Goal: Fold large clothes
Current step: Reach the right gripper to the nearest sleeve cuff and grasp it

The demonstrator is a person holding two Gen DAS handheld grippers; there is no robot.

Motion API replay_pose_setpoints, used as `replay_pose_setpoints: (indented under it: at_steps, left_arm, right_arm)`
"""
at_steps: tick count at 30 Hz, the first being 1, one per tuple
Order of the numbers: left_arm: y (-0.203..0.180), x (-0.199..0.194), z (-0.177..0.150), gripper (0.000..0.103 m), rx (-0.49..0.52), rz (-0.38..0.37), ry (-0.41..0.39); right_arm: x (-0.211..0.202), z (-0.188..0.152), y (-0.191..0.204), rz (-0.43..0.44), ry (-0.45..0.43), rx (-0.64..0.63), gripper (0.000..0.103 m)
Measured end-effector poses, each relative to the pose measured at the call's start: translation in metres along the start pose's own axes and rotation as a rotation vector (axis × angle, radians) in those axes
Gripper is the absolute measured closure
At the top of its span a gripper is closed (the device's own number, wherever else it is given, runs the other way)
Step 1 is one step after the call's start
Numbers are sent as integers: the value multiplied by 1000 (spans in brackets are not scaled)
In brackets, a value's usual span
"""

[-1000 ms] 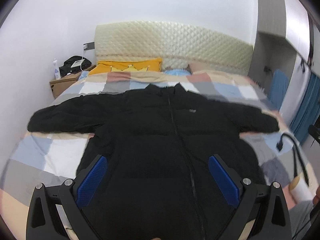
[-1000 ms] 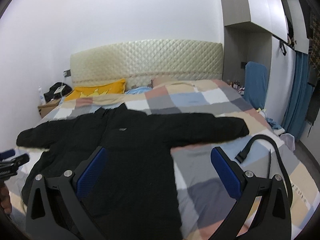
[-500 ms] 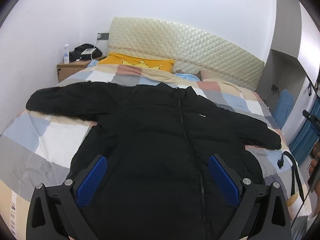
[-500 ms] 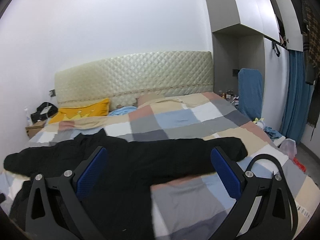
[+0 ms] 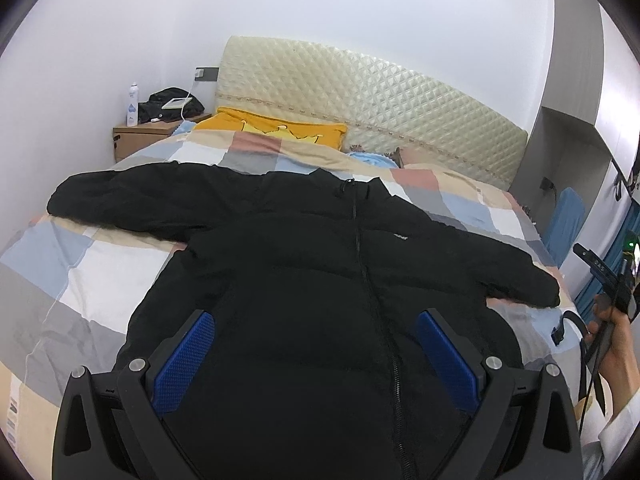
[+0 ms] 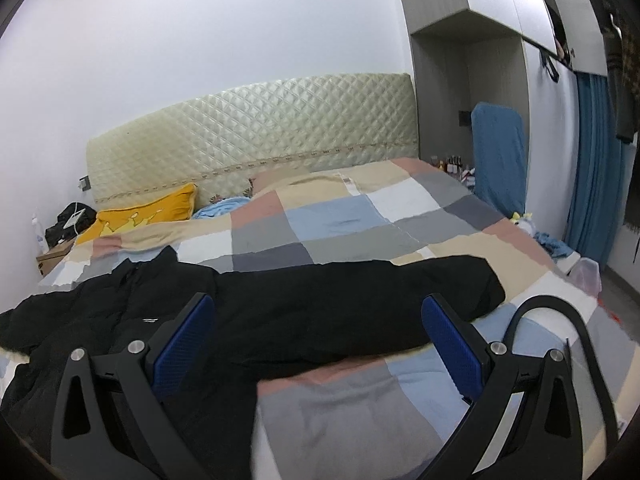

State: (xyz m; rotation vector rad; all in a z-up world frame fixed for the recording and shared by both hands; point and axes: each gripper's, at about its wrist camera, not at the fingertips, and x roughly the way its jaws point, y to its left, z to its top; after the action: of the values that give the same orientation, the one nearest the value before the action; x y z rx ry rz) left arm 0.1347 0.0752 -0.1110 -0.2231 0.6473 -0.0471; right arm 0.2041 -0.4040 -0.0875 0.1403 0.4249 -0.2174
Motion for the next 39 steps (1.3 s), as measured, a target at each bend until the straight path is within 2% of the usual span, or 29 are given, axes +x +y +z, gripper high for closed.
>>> replay_pose_setpoints:
  at_steps: [3,9,14,22,24,29,33,36,39]
  left_arm:
    - [1,1,-2,1,-7,8,8]
    - [-2,-2,-4,1,3,25,-6]
    - [1,2,-6,1,-13,44,-9]
    - [-1,21,-10,1,-5,63,35]
    - [-3,24,-11,1,6,76,37]
    - [-9,35,-11,1,22,86,49]
    - [-13,46,-10,1,35,97,56]
    - [-16,56,-10,1,32,94,69]
    - [-22,68,-9,1,36,92,89]
  right_arm:
    - [20,-4,-9,-22,12,2,0]
    - [64,-21,-27,-85,59,-75,0]
    - [92,-37,-52,-101,119,-62,0]
    - [131,-58,-109,-167,199,93,0]
    - [136,-57,-122,-170,186,136,0]
    - [142,-68,-180,-162,136,381,0]
    - [150,-71,-217,-172,112,496,3]
    - [158,-62,-229,-152,76,509,4]
    - [180,-54,-244,-130,92,535,10]
